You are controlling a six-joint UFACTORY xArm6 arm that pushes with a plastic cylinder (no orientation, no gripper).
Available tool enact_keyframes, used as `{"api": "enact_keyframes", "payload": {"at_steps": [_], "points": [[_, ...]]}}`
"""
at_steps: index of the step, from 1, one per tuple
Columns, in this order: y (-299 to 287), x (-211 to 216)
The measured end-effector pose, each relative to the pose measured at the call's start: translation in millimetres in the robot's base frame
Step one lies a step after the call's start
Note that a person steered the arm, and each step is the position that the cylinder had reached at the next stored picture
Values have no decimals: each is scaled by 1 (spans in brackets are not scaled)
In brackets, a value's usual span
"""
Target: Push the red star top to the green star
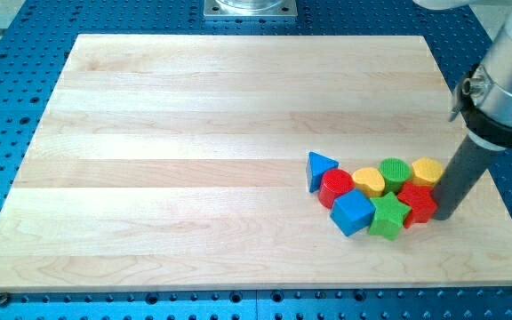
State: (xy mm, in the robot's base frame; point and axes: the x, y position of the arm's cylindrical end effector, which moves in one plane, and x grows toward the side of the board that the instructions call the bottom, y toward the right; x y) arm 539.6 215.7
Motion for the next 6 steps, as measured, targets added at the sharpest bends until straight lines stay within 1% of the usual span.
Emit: {"api": "enact_keyframes", "payload": {"at_steps": [2,3,4,6], "points": [[14,0],[66,-7],[56,-45],[-5,-77]]}}
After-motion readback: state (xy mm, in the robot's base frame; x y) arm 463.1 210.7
